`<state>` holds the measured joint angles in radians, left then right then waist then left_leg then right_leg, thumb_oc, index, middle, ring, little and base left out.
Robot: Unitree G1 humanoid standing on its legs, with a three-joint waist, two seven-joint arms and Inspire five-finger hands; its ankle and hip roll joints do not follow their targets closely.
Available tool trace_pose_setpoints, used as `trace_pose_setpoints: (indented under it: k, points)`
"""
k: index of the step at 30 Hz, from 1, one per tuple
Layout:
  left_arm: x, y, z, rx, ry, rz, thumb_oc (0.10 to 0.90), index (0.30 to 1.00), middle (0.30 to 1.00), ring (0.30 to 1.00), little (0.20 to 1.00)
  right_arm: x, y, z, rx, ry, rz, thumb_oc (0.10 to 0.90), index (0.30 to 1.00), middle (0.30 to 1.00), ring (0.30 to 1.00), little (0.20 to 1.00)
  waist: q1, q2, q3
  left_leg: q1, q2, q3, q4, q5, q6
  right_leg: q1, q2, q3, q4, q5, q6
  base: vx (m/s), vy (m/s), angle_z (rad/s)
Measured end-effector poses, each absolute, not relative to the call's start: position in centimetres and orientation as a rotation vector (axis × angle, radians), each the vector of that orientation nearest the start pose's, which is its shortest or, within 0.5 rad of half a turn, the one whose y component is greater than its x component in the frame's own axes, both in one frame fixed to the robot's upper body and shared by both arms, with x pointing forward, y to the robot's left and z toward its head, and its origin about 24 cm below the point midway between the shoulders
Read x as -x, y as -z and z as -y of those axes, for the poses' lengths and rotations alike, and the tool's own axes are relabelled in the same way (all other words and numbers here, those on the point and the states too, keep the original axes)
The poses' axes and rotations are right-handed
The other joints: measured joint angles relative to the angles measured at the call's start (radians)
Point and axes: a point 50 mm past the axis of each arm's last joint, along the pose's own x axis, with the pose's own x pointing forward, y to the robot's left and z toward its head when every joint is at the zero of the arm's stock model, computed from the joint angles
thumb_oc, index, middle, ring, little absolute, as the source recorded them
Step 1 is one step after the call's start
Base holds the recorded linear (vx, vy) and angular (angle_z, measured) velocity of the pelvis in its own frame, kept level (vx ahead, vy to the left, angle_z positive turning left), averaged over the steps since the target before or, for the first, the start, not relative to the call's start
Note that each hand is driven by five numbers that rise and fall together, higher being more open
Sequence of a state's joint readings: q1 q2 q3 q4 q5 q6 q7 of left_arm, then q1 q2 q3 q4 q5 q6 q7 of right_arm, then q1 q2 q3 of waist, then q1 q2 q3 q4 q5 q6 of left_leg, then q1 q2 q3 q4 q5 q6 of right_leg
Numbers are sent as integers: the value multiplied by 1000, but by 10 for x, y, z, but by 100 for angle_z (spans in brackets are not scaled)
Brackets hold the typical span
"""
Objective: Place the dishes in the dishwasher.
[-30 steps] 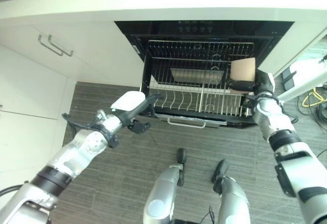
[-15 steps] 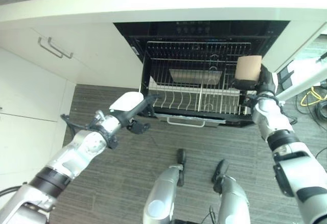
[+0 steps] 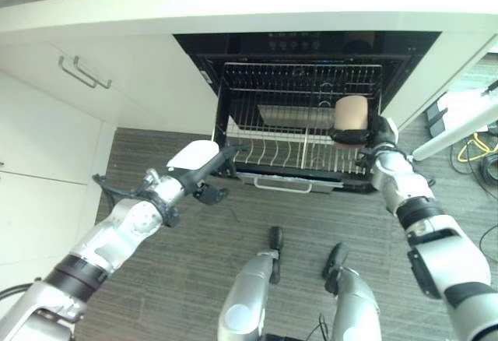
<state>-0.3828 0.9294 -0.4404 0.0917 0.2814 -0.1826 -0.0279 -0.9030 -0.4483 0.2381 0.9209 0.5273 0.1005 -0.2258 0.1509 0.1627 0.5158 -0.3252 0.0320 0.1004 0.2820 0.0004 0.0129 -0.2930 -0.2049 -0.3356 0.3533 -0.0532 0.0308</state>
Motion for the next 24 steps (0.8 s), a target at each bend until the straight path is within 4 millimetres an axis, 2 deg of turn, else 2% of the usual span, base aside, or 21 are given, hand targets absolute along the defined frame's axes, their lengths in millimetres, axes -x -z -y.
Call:
trace_pose_setpoints:
  k: [14,19,24]
  points:
    - [-297,-129,-210,-1267,416,283,800,900,900,900,900,-397,-126,219,29,276,-146,800,900,900,900,900,-1,0,0,-5,0,-3,0,0,-1,-5,2,-1,0,0,0,2,2,0]
    - [-295,-128,-210,-1265,411,294,800,900,900,900,900,-394,-129,210,40,333,-39,800,900,900,900,900,-3,1,0,-7,-1,3,-2,0,0,-11,0,5,1,0,0,18,28,-2]
    - [-293,-125,-211,-1261,409,289,800,900,900,900,900,-391,-149,194,78,323,98,800,900,900,900,900,-6,3,1,-4,-3,7,-4,0,0,-15,0,13,3,-1,0,6,22,-3]
